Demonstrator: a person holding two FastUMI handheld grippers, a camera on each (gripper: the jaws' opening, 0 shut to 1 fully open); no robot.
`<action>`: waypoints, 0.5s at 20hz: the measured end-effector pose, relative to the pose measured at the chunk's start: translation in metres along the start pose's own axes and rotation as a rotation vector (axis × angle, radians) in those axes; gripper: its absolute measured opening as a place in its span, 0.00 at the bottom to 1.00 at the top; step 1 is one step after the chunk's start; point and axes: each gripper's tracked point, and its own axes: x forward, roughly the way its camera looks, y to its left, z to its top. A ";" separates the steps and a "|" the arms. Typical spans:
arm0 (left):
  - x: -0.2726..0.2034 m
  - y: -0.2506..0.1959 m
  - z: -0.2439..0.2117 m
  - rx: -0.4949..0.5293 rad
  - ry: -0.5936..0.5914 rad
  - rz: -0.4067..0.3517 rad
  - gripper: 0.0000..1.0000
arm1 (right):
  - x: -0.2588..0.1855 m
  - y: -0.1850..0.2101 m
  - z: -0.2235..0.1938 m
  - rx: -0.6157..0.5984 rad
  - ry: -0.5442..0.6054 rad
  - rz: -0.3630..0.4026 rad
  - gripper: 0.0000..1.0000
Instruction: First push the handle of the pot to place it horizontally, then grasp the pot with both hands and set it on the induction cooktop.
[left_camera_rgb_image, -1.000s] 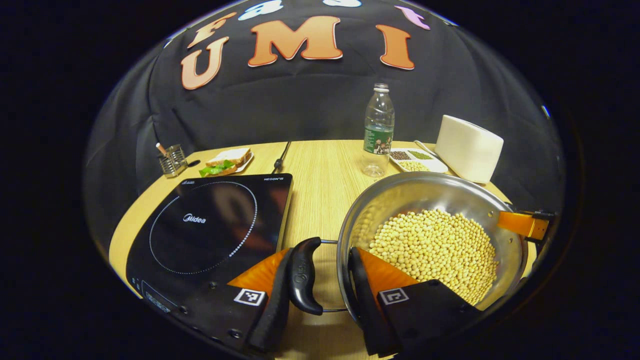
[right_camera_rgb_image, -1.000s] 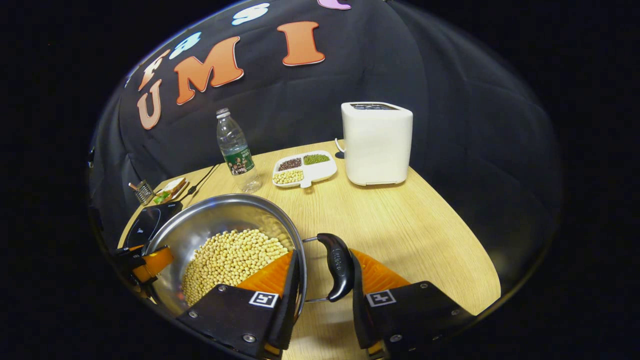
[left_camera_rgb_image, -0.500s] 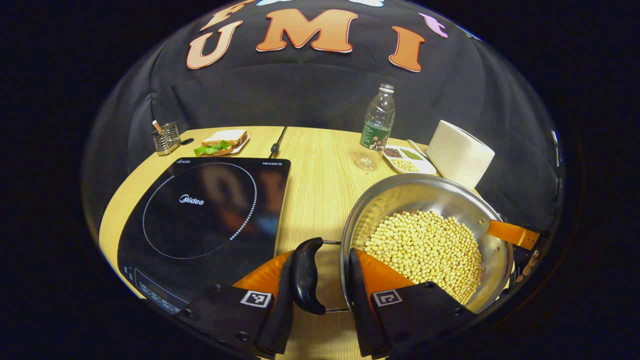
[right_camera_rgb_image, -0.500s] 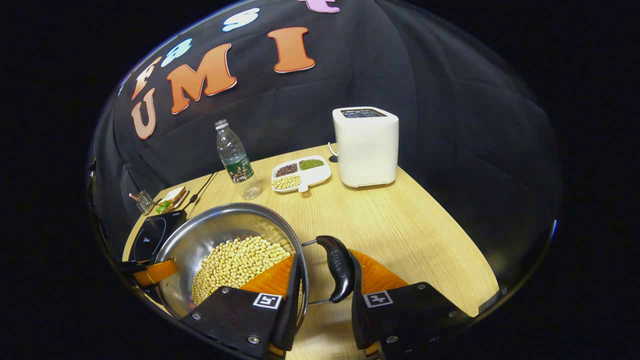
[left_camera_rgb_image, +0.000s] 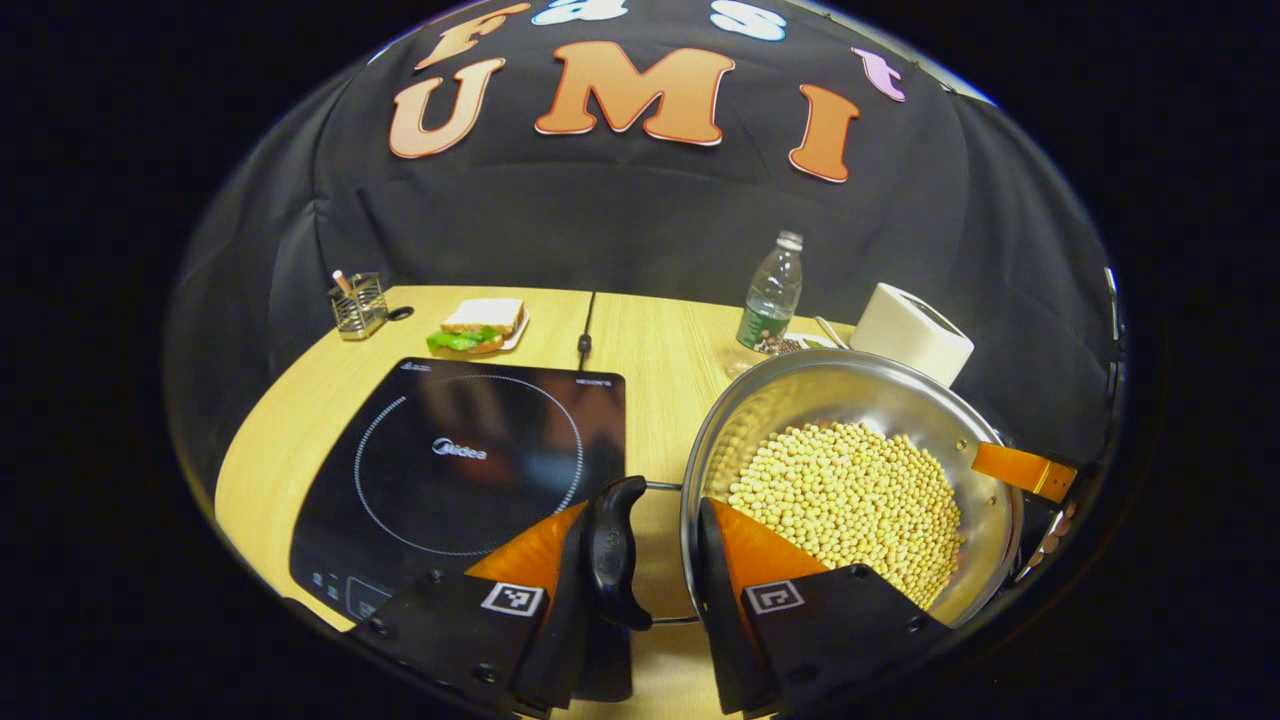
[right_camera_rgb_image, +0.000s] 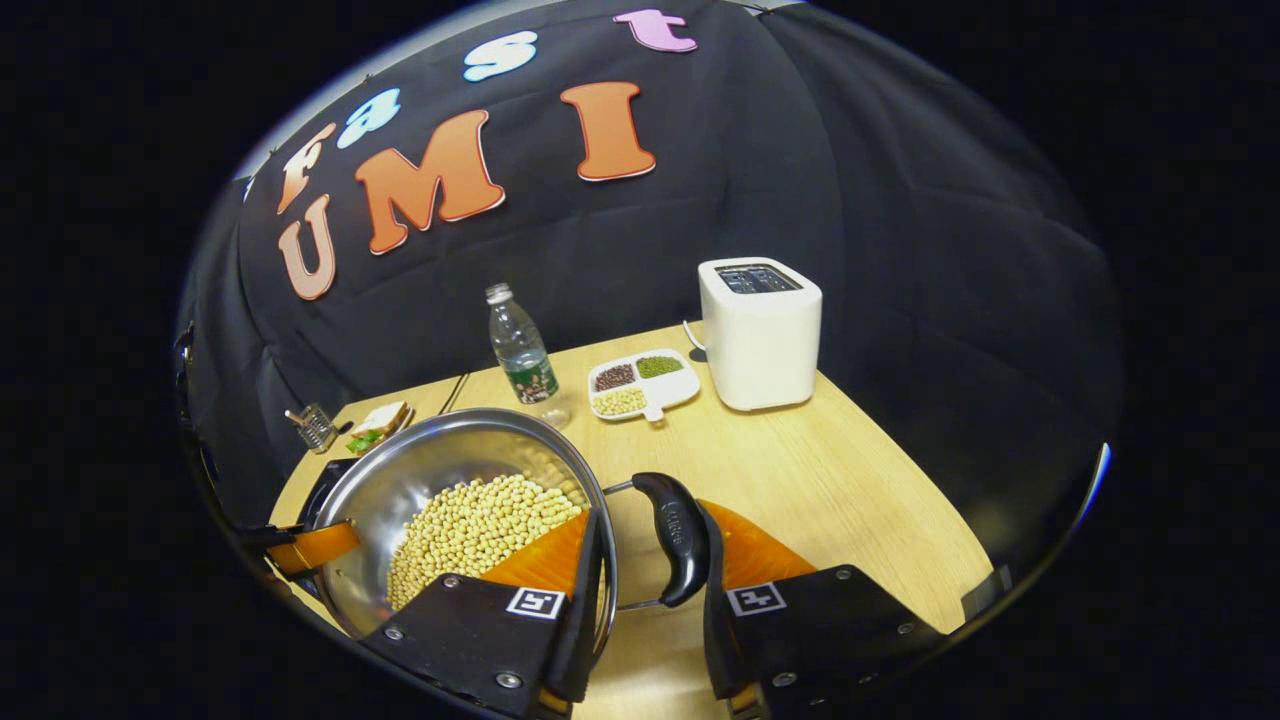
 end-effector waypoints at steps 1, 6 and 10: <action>-0.006 0.008 0.007 0.000 -0.005 0.006 0.56 | -0.002 0.009 0.002 0.002 -0.003 0.007 0.45; -0.029 0.053 0.035 -0.008 -0.039 0.039 0.56 | -0.012 0.060 0.015 -0.001 -0.024 0.045 0.45; -0.044 0.093 0.046 -0.029 -0.043 0.066 0.59 | -0.014 0.104 0.020 -0.021 -0.031 0.074 0.45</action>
